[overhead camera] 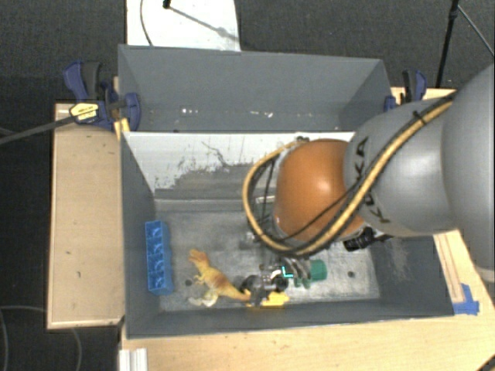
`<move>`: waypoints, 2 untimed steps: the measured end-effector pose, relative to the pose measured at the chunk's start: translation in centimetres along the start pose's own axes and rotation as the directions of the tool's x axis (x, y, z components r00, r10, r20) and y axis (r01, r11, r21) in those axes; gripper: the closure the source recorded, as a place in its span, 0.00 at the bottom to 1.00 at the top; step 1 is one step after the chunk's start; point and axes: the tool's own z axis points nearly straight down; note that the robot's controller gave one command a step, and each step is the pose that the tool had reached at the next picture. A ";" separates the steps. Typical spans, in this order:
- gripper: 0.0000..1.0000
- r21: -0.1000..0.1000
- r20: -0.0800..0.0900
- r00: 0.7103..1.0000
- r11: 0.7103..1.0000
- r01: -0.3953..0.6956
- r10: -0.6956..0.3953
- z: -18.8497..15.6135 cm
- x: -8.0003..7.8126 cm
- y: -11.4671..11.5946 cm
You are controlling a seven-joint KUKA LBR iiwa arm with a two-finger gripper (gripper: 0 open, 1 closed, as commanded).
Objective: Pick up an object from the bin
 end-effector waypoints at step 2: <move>1.00 -0.012 -0.012 0.947 0.948 0.319 -0.320 4.0 -0.8 -6.1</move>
Offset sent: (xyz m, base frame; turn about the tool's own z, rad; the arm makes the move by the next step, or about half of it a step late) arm 0.0105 -0.0691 -0.0480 -0.3224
